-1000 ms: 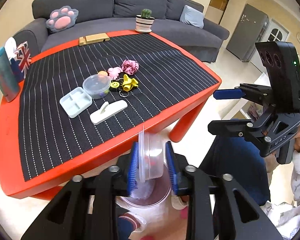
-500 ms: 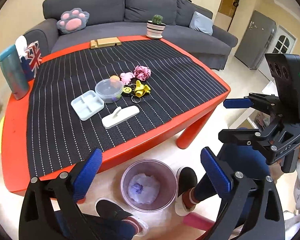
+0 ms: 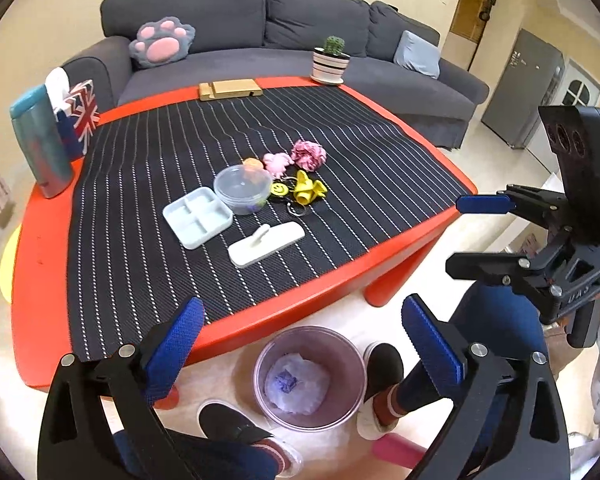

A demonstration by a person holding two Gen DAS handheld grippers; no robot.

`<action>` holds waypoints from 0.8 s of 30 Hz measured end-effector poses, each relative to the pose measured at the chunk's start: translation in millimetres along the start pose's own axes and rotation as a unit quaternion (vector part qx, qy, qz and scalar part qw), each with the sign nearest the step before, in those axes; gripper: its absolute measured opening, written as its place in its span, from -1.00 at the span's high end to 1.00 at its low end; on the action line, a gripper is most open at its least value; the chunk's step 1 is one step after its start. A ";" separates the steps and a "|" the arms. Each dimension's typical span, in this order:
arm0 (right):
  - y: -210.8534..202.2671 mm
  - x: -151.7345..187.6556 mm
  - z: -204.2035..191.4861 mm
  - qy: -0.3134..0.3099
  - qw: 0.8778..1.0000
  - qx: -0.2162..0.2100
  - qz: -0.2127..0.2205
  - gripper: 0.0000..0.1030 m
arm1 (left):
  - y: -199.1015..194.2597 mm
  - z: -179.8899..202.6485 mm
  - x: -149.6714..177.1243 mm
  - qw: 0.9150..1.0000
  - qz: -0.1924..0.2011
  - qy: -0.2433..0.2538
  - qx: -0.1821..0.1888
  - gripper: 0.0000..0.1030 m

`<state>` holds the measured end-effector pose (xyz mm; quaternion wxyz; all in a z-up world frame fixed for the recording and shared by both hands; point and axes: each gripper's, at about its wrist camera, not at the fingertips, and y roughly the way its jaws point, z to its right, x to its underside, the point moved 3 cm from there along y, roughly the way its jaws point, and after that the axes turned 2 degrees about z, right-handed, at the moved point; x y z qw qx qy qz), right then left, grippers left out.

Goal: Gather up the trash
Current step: 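Grasp the yellow toy with the right tool while the left tool reaches toward the white strip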

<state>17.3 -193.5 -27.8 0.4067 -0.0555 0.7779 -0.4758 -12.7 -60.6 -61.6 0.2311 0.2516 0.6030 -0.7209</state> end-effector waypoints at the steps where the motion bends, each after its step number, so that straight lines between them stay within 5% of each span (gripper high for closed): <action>1: 1.8 -5.1 0.8 -0.002 1.000 0.000 0.001 -0.90 | -0.3 -2.3 -1.5 1.000 0.002 -0.002 -0.002 -0.85; 21: 67.1 -65.1 8.9 -0.066 0.997 0.008 -0.029 -0.89 | 0.8 -34.2 -15.3 0.999 0.011 -0.036 -0.010 -0.85; 24: 79.1 -68.7 9.7 -0.078 0.996 0.006 -0.038 -0.70 | 0.9 -37.1 -14.8 0.999 0.010 -0.039 -0.011 -0.85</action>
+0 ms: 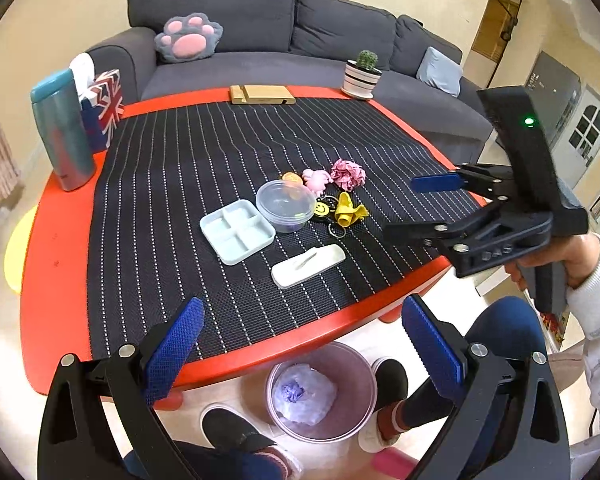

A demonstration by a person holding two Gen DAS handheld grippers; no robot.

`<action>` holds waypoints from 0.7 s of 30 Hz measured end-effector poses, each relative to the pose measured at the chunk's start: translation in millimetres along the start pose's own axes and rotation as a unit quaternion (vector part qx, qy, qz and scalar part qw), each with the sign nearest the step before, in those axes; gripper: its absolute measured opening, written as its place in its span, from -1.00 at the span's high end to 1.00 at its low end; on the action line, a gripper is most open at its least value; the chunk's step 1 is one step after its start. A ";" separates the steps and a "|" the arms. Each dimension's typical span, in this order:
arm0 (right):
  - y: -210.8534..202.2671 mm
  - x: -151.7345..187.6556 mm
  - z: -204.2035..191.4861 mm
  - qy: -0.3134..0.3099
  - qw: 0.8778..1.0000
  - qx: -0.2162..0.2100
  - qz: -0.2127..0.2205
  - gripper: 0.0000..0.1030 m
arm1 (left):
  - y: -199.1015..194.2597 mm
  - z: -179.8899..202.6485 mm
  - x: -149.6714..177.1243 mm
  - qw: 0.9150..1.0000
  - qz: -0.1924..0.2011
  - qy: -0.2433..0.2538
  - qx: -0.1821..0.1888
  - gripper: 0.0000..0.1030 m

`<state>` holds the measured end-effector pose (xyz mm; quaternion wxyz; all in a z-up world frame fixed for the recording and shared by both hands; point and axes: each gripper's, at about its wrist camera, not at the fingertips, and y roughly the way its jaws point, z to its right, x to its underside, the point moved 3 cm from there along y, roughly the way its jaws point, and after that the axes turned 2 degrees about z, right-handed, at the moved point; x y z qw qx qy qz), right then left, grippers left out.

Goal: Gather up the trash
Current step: 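Grasp the yellow toy with the right tool while the left tool reaches toward the white strip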

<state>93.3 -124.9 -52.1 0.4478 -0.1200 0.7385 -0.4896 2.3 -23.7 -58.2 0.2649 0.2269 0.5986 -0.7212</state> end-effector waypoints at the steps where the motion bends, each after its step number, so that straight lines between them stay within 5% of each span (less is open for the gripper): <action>1: 5.1 -1.6 0.8 -0.005 1.000 0.000 -0.005 -0.63 | 0.2 -0.6 0.2 1.000 0.000 -0.001 -0.001 -0.85; 21: 39.6 -6.0 3.2 -0.037 0.999 -0.009 -0.025 0.81 | 6.8 -6.5 5.9 1.000 -0.011 -0.008 0.004 -0.85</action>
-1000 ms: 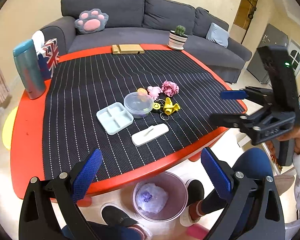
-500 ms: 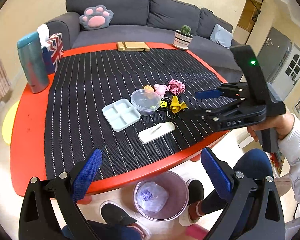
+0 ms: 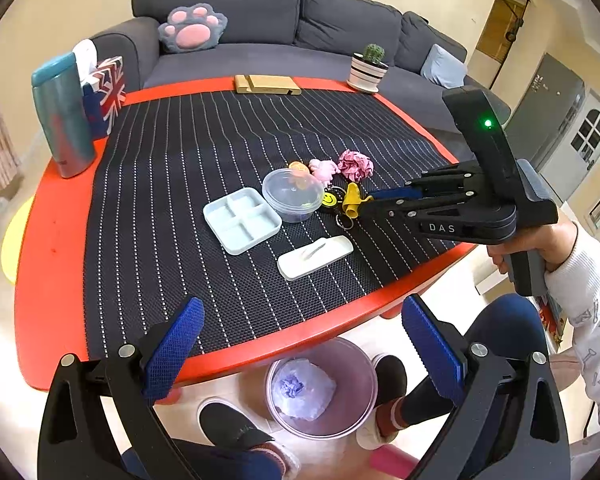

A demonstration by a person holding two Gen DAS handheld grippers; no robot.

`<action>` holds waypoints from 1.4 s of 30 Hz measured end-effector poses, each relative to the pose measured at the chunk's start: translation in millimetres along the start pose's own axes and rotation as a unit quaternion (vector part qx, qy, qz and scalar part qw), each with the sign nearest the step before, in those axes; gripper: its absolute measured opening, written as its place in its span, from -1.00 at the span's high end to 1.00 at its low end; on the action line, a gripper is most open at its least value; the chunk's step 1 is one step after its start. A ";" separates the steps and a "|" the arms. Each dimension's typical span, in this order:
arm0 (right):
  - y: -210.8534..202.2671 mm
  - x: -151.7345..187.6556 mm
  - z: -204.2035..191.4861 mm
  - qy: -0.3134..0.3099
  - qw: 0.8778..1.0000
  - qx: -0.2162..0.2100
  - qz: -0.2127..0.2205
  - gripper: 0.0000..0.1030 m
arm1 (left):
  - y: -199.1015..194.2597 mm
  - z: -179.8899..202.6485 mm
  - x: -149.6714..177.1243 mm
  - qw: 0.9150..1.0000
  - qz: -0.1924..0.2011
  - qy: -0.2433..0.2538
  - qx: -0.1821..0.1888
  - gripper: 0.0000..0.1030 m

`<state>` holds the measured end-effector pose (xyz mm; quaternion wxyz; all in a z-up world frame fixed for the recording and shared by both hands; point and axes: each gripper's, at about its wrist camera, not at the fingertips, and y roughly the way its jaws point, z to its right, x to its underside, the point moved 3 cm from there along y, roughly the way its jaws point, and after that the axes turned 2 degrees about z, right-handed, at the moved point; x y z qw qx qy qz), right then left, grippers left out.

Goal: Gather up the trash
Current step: 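Grasp the yellow toy with the right tool while the left tool reaches toward the white strip, then grasp the white plastic strip with the left tool while the right tool lifts the yellow toy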

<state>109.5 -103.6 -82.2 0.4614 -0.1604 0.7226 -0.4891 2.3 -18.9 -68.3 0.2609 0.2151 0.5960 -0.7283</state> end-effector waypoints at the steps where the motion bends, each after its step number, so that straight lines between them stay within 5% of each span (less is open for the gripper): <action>1: -0.3 0.2 0.0 0.000 1.000 0.000 0.000 0.82 | 0.6 0.5 0.3 1.000 -0.001 0.001 0.000 -0.85; 19: -27.7 1.7 5.7 0.036 0.999 -0.003 0.023 0.88 | 16.2 5.8 -15.2 1.000 -0.007 0.019 0.010 -0.85; 35: -59.0 14.2 16.2 0.060 0.997 -0.002 0.044 0.87 | 62.2 14.3 -35.4 0.994 -0.063 0.088 0.007 -0.83; 42: -63.4 17.5 20.4 0.065 0.997 -0.001 0.047 0.88 | 78.1 16.8 -33.0 0.992 -0.083 0.096 0.015 -0.04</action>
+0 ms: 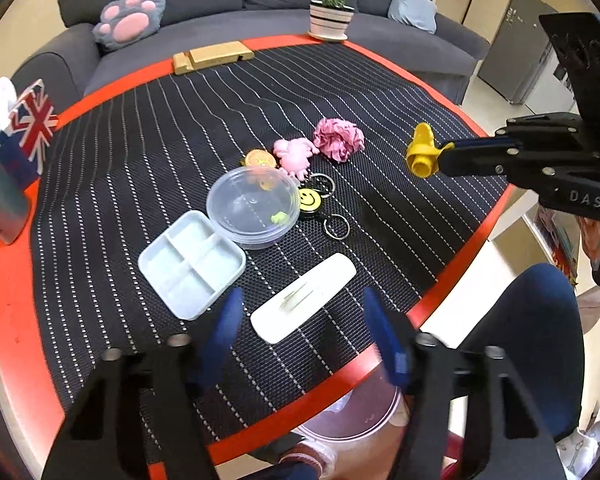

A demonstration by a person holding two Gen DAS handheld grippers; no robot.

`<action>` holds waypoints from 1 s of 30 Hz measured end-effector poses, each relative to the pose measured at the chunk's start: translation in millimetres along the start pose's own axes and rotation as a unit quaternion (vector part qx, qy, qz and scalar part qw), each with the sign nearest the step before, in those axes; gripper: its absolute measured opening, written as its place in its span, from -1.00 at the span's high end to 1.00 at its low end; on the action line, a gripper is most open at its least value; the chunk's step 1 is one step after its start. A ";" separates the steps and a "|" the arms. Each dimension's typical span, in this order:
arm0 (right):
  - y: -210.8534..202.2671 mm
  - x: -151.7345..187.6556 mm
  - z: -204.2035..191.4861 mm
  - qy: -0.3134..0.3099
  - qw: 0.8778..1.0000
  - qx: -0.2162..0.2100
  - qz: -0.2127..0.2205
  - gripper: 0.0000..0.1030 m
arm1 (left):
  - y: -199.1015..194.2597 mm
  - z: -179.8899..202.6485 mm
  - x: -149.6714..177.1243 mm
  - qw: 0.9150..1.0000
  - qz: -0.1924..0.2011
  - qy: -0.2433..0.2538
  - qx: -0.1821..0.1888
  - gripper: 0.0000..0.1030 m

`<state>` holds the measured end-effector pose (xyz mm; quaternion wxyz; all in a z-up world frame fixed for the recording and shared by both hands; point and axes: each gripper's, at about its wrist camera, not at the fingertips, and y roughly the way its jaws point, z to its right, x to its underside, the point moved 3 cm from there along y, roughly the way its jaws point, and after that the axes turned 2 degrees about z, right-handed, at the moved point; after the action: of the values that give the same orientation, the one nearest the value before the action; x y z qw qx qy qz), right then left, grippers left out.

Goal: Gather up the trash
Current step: 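Grasp the white plastic strip with the left tool while the right tool lifts the yellow toy, then drop the yellow toy into the pink bin with the right tool while the left holds the strip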

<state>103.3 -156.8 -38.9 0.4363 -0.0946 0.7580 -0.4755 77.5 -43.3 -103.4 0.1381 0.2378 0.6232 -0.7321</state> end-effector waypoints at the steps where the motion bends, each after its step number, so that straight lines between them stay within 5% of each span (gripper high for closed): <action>1: -0.5 0.3 0.3 0.000 1.000 0.000 0.000 0.88 | 1.3 0.1 -0.1 1.000 0.000 0.001 -0.001 0.05; 12: -2.6 0.9 0.2 0.000 1.000 0.000 0.003 0.88 | 3.7 4.4 2.5 1.000 -0.003 0.005 -0.006 0.87; 30: -23.7 11.1 -21.3 -0.010 1.000 -0.010 0.021 0.88 | -41.0 20.2 6.6 0.999 0.038 0.002 0.008 0.88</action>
<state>74.1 -162.0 -22.7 0.4528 -0.0876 0.7600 -0.4579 47.9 -54.9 -69.9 0.1622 0.2638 0.6085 -0.7306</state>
